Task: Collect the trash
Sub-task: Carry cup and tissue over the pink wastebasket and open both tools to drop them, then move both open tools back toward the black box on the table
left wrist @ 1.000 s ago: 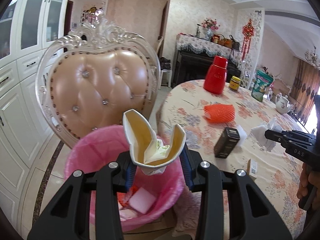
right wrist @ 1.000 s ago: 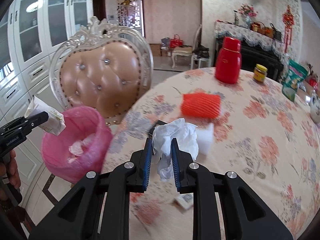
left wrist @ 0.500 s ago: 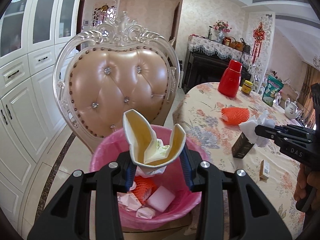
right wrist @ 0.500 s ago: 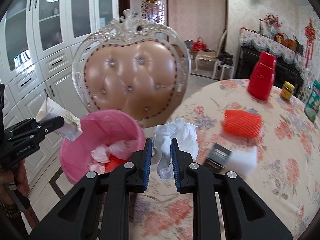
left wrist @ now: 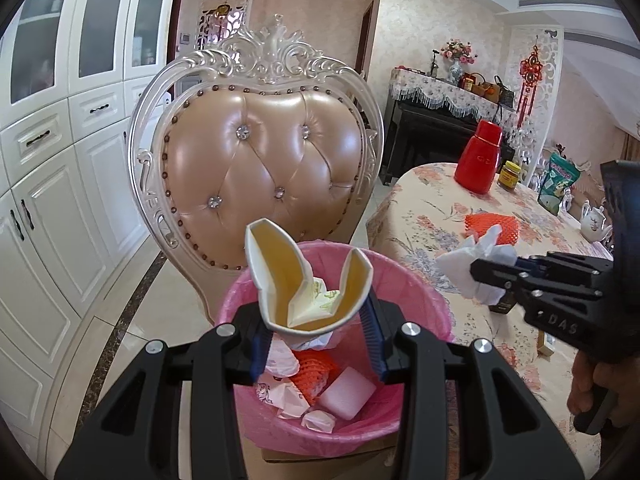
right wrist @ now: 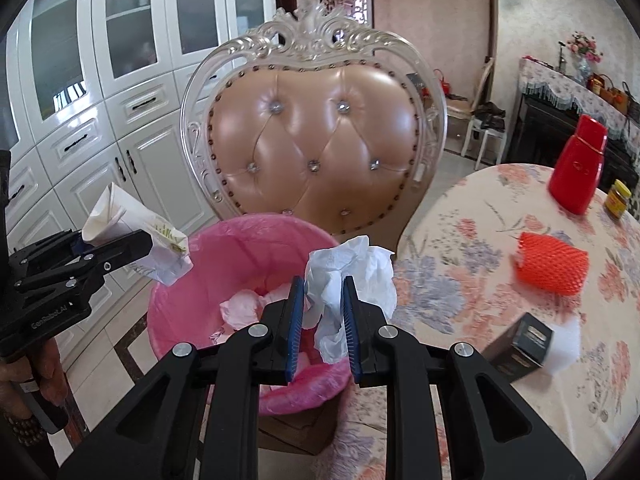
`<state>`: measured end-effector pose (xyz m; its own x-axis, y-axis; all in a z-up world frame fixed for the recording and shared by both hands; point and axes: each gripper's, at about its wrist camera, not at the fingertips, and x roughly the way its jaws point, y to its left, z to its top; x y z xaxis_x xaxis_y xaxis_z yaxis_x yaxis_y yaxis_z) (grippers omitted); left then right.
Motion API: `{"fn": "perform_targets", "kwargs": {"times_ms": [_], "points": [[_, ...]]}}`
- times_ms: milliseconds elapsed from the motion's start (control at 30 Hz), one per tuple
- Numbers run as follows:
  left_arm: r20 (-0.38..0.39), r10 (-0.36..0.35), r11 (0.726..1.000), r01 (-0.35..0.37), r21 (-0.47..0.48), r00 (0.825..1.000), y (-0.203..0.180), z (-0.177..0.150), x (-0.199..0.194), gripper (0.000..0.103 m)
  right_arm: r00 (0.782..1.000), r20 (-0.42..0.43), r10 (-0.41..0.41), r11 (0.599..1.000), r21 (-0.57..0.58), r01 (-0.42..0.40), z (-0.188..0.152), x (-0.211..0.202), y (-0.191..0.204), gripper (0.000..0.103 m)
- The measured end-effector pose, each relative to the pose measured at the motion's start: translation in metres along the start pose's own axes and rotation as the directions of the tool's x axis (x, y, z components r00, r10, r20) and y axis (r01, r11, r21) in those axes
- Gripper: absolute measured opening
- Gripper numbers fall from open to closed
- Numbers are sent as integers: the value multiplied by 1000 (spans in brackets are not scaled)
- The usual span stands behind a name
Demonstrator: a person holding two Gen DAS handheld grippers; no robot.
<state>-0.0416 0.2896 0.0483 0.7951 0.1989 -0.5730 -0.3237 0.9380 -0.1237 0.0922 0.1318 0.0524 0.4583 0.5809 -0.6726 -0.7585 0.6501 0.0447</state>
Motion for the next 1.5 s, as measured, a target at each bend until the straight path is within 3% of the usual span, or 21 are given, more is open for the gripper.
{"fn": "perform_targets", "kwargs": {"times_ms": [433, 533, 633, 733, 767, 1500], "points": [[-28, 8, 1000, -8, -16, 1000, 13, 0, 12, 43, 999, -35, 41, 999, -10, -41, 1, 29, 16, 22], [-32, 9, 1000, -10, -21, 999, 14, -2, 14, 48, 998, -43, 47, 999, -3, -47, 0, 33, 15, 31], [-38, 11, 1000, -12, -25, 999, 14, -3, 16, 49, 998, -47, 47, 999, -10, -47, -1, 36, 16, 50], [-35, 15, 999, -16, -30, 999, 15, -3, 15, 55, 998, -46, 38, 999, -11, -39, -2, 37, 15, 54], [-34, 17, 999, -18, -32, 999, 15, -3, 15, 58, 998, -48, 38, 999, -10, -39, -2, 38, 15, 60], [-24, -23, 1000, 23, 3, 999, -14, 0, 14, 58, 997, 33, -76, 996, 51, 74, -16, -15, -32, 65]]}}
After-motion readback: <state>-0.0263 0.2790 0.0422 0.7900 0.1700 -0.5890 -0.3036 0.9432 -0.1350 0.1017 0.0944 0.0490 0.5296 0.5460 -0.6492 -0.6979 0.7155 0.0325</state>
